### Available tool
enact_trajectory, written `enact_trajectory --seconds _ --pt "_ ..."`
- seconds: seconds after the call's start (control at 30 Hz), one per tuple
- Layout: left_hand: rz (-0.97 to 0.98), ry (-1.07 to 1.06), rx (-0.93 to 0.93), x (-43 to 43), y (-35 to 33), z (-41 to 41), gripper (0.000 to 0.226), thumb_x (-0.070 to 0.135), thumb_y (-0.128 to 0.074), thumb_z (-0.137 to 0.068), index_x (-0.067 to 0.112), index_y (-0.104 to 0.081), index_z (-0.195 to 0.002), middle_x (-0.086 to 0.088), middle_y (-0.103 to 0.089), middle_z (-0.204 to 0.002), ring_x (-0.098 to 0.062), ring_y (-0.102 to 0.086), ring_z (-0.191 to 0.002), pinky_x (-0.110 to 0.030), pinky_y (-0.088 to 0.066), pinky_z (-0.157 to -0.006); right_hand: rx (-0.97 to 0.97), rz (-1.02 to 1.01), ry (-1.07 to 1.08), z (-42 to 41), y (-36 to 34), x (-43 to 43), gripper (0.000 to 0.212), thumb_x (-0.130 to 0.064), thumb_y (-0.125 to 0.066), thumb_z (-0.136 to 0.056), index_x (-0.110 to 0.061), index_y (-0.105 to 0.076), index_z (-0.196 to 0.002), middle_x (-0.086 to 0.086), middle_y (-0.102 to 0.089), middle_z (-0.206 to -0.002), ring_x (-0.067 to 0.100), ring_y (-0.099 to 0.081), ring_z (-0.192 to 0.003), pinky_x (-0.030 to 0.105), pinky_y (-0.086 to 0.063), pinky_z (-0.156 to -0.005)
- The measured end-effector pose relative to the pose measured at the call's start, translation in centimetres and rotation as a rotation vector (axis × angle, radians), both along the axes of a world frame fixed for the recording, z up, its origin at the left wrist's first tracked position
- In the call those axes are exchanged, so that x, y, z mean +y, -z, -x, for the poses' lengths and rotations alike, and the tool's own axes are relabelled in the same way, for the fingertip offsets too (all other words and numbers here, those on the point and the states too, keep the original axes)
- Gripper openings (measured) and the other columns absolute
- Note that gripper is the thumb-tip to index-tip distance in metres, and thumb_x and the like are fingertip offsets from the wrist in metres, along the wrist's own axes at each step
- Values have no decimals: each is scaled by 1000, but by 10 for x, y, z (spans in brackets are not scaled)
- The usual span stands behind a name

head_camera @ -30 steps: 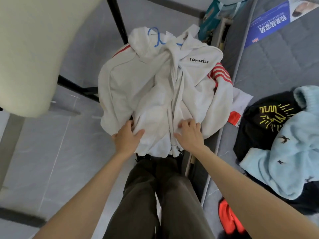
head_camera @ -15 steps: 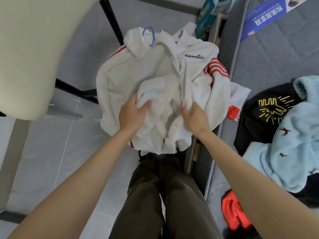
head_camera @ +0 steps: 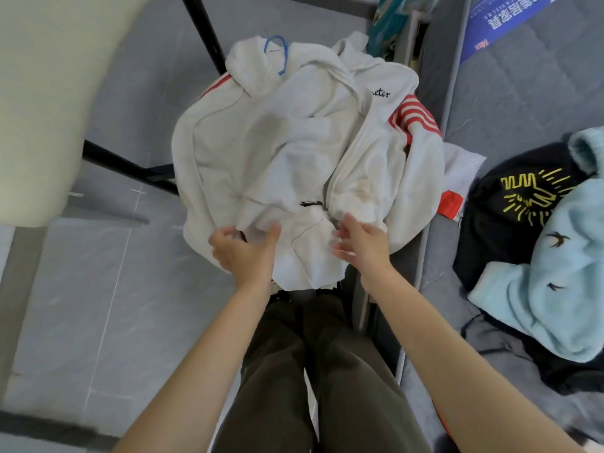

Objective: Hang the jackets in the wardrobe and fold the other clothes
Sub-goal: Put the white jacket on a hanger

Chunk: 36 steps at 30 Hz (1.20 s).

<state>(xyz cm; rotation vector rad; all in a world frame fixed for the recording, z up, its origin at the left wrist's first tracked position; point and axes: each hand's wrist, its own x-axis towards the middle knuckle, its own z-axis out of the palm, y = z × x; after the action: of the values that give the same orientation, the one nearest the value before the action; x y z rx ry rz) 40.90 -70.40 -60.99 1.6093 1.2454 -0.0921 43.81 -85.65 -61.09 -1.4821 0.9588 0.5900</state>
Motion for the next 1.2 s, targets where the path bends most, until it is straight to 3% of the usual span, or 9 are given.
enact_trajectory --seconds 0.13,0.2,0.27,0.4,0.53,0.63,0.97,1.1,1.2 --pt "219 -53 -17 -6 9 4 49 22 -76 -80 8 -48 -118 5 -56 -90 -12 -58 -86 -33 -51 -87 137 -348 315 -6 10 11 13 -16 -64 -92 -8 -66 -102 10 -62 -109 18 -62 -90 27 -56 -79" --pt "238 18 -78 -8 11 -2 29 21 -73 -83 14 -59 -108 8 -63 -91 -10 -63 -88 -26 -54 -81 161 -470 402 -18 12 18 31 -12 -65 -90 -7 -61 -120 9 -56 -128 17 -58 -102 26 -53 -84" --pt "266 58 -91 -7 14 -7 25 23 -70 -85 14 -63 -108 6 -66 -98 -11 -64 -91 -20 -54 -74 218 -513 479 -29 14 25 33 -19 -72 -85 -9 -62 -115 5 -58 -119 18 -56 -99 27 -55 -82" --pt "366 73 -28 6 24 -10 17 24 -68 -88 9 -60 -88 -3 -62 -89 -17 -60 -85 -21 -52 -72 306 -414 511 -42 23 35 31 -25 -81 -76 -12 -62 -96 -2 -54 -82 11 -51 -76 22 -55 -69" --pt "430 122 -25 14 27 -8 23 23 -69 -87 15 -51 -98 -7 -54 -98 -20 -56 -93 -28 -51 -84 322 -288 449 -41 34 31 42 -17 -80 -76 -8 -64 -114 -1 -64 -86 9 -49 -55 18 -50 -52" --pt "441 128 -24 15 26 -6 24 24 -70 -86 15 -51 -99 -7 -55 -99 -21 -58 -94 -27 -52 -83 289 -260 425 -37 37 25 29 -9 -75 -78 -4 -63 -104 2 -59 -74 9 -50 -53 17 -49 -45" --pt "568 94 -50 10 25 -4 14 20 -70 -86 8 -67 -92 -4 -72 -100 -16 -70 -92 -23 -55 -69 212 -225 346 -34 41 25 48 -27 -88 -64 -7 -68 -103 1 -63 -84 12 -52 -65 21 -51 -53" --pt "596 80 -70 12 25 -4 11 18 -69 -86 11 -69 -95 -2 -73 -98 -14 -71 -87 -21 -55 -64 174 -183 317 -31 46 26 31 -17 -87 -66 -8 -59 -75 4 -57 -68 14 -53 -57 22 -54 -53" --pt "660 68 -58 11 26 -6 15 14 -69 -85 8 -69 -99 -4 -73 -100 -15 -71 -90 -25 -57 -70 94 -205 253 -21 49 11 32 -11 -85 -69 -10 -54 -63 4 -55 -62 12 -57 -54 25 -59 -71"
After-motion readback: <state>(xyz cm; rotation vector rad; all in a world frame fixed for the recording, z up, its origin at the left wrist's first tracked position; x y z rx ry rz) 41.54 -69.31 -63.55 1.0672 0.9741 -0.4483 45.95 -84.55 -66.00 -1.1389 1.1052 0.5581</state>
